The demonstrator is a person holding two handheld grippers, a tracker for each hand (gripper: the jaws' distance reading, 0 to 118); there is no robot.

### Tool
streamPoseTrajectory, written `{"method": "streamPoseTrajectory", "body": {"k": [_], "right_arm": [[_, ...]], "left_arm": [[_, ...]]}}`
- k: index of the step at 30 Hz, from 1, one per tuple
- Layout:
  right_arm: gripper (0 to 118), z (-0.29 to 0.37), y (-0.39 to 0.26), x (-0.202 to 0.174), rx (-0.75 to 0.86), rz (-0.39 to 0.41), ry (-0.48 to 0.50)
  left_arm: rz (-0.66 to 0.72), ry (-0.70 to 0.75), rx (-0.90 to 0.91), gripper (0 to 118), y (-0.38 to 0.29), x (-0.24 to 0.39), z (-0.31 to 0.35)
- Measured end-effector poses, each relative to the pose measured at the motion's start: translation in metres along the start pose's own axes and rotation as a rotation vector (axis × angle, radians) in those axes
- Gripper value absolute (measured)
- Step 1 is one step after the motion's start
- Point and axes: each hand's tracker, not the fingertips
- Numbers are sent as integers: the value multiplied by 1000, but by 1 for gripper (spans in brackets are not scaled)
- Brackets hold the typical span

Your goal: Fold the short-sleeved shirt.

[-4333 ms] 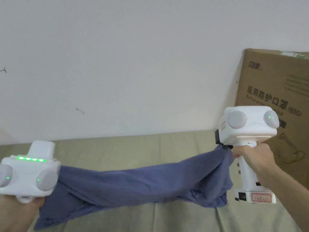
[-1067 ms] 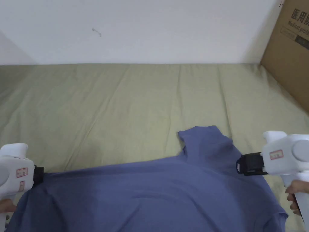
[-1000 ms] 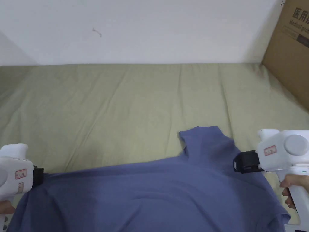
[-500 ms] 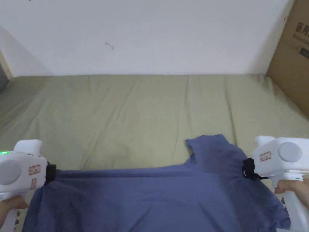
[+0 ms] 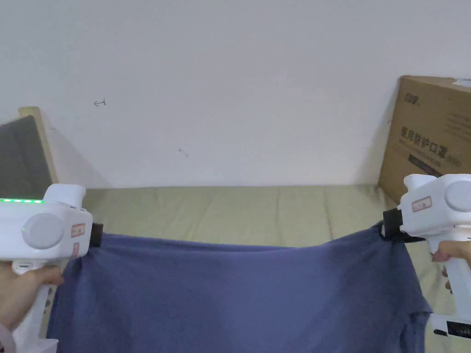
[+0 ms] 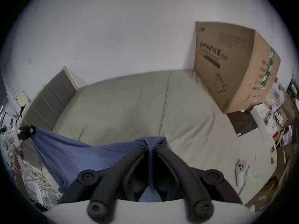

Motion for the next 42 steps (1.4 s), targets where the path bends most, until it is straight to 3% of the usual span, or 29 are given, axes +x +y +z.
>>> {"method": "streamPoseTrajectory", "body": {"k": [8, 12, 18, 22, 25, 32, 35, 39, 42], "right_arm": [[1, 86, 59, -23, 161, -11, -34], [1, 110, 115, -37, 247, -7, -58], [1, 131, 212, -53, 352, -3, -103], [1, 156, 265, -61, 465, 3, -110], [1, 170, 298, -55, 501, -25, -113], [1, 168, 287, -62, 521, 8, -122], [1, 129, 270, -60, 441, 11, -130], [1, 47, 235, -57, 303, 79, -147], [1, -35, 203, -45, 180, 52, -138]], "left_arm": [[-29, 60, 128, 2, 74, 2, 58], [-72, 124, 211, 2, 125, 7, 65], [-10, 162, 342, 2, 227, 6, 59], [-97, 228, 393, 2, 288, 14, 63], [-23, 218, 439, 2, 316, 13, 73], [-24, 241, 495, 2, 300, 19, 52], [-28, 238, 440, 2, 274, 20, 11], [-81, 280, 354, 2, 214, 33, -67], [-126, 267, 200, 2, 161, 47, -143]]}}
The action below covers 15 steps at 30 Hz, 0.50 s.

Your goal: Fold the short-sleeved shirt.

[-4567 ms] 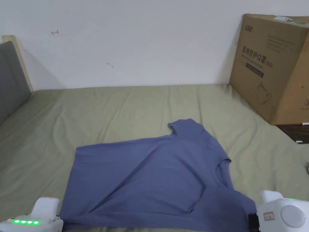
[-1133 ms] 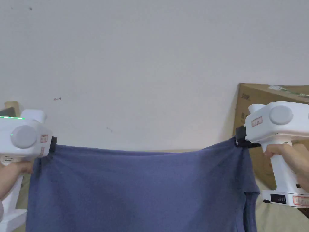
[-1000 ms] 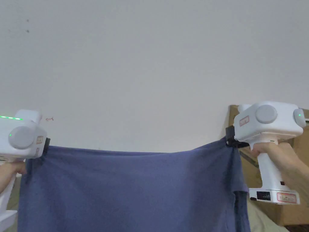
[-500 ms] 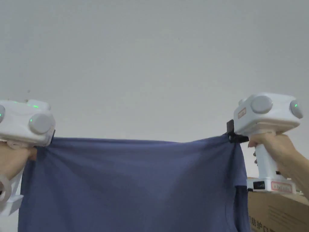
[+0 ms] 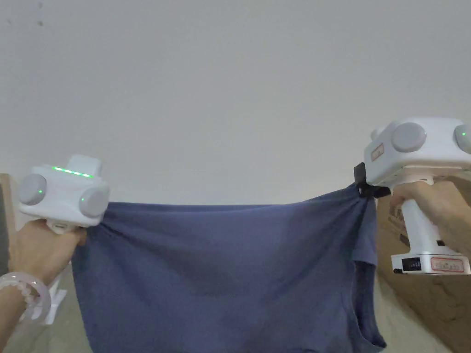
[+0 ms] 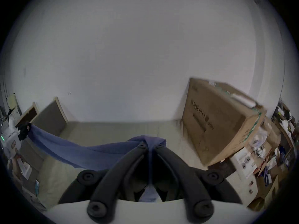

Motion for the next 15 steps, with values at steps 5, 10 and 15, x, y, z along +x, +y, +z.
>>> {"method": "streamPoseTrajectory", "body": {"k": [5, 10, 15], "right_arm": [[1, -131, -96, -5, -242, 45, -18], [1, -231, -199, 1, -442, 23, -3], [1, -247, -251, 13, -505, -3, 8]], "left_arm": [[-69, -44, -202, 2, -115, 67, -77], [-92, -74, -388, 2, -216, 108, -121], [-105, -104, -442, 2, -256, 106, -118]]}}
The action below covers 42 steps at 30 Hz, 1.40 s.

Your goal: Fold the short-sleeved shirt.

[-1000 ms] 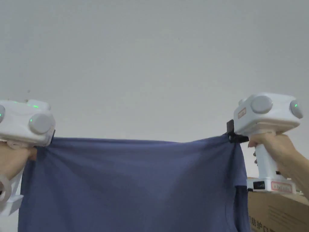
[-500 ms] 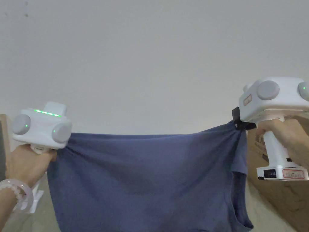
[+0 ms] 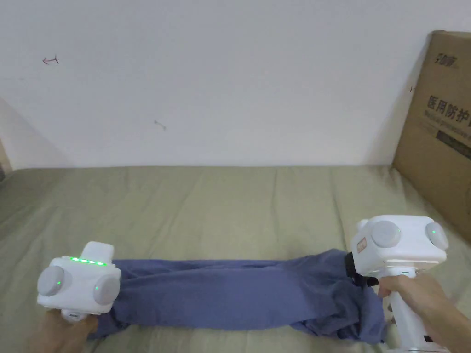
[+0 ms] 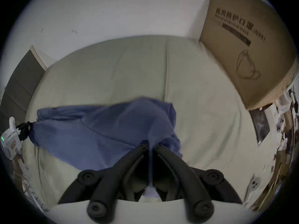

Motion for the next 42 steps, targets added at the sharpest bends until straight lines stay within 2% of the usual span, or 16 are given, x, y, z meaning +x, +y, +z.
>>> {"method": "streamPoseTrajectory", "body": {"k": [5, 11, 17, 22, 25, 29, 33, 34, 35, 36, 37, 38, 41, 42], "right_arm": [[1, 40, -36, 10, 26, -43, 43], [1, 111, -129, 14, 39, -23, 69], [1, 166, -259, 18, -7, -10, 93], [1, 192, -368, 22, -44, -67, 111], [1, 205, -418, 20, -76, -60, 122], [1, 218, -450, 17, -88, -27, 112], [1, 222, -454, 23, -64, -51, 120], [2, 224, -451, 24, -52, -71, 118], [7, 225, -450, 24, -49, -74, 122], [28, 228, -450, 23, -42, -72, 114], [54, 230, -451, 21, -29, -57, 89], [75, 231, -449, 21, -21, -34, 64], [74, 244, -450, 17, 15, -22, 74], [64, 248, -448, 17, 32, -38, 99]], "left_arm": [[100, -62, 24, 2, -20, -24, 40], [64, -116, 75, 2, -74, -48, 131], [-27, -112, 63, 2, -177, -68, 209], [-39, -131, 3, 2, -264, -74, 254], [-4, -142, -29, 2, -302, -76, 273], [-57, -128, -34, 2, -332, -78, 294], [-27, -156, -32, 4, -338, -86, 298], [-19, -157, -39, 10, -336, -86, 297], [-12, -156, -34, 25, -335, -87, 298], [-5, -149, -26, 62, -334, -87, 301], [1, -157, -19, 91, -333, -89, 303], [9, -172, -12, 105, -333, -91, 306], [39, -206, 23, 103, -335, -97, 322], [52, -223, 17, 98, -336, -100, 326]]}}
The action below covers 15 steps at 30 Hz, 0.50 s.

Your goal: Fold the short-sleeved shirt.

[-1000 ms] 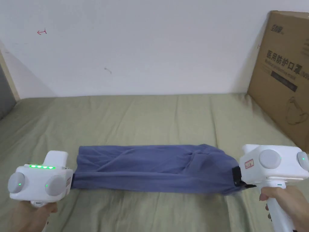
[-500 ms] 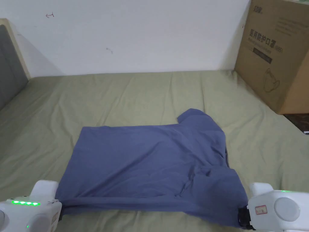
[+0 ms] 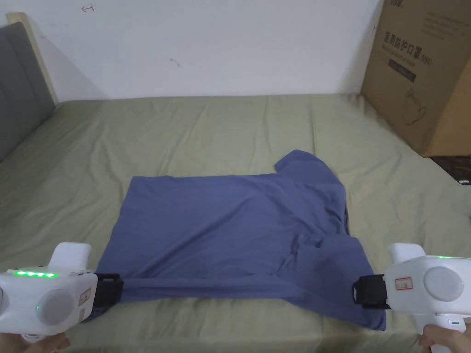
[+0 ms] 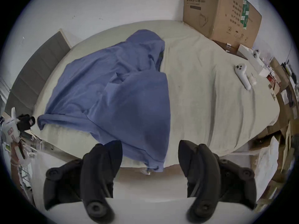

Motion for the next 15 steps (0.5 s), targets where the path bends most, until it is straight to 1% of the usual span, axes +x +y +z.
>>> {"method": "streamPoseTrajectory", "body": {"k": [1, 2, 3, 4, 5, 7, 9, 10, 12, 13, 14, 15], "right_arm": [[45, 3, 0, -2, 15, -16, 22], [21, 5, -1, -3, 22, -18, 29], [5, 6, -3, -6, 26, -10, 27], [3, 6, -4, -8, 33, -2, 21], [0, 5, -7, -10, 35, 8, 19], [0, 0, -10, -14, -3, 22, 5], [0, -7, -13, -14, -10, 20, 8], [0, -9, -14, -14, -17, 18, 14], [0, -11, -14, -17, -25, 20, 20], [0, -12, -13, -18, -31, 28, 19], [0, -13, -13, -20, -35, 35, 15], [0, -13, -13, -21, -35, 44, 11]], "left_arm": [[25, -28, 5, 83, -3, -2, 5], [43, -47, 19, 55, -8, -4, 10], [64, -62, 26, 6, -13, -6, 16], [90, -62, 14, 0, -20, -9, 18], [107, -51, 5, 0, -26, -10, 20], [124, -83, -5, 0, -36, -16, 23], [135, -63, -4, 0, -43, -19, 24], [133, -48, 5, 2, -46, -19, 23], [142, -32, 21, 19, -43, -25, 19], [152, -42, 12, 19, -39, -30, 15], [166, -59, 1, 52, -38, -32, 10], [176, -68, -4, 90, -36, -35, 3]]}}
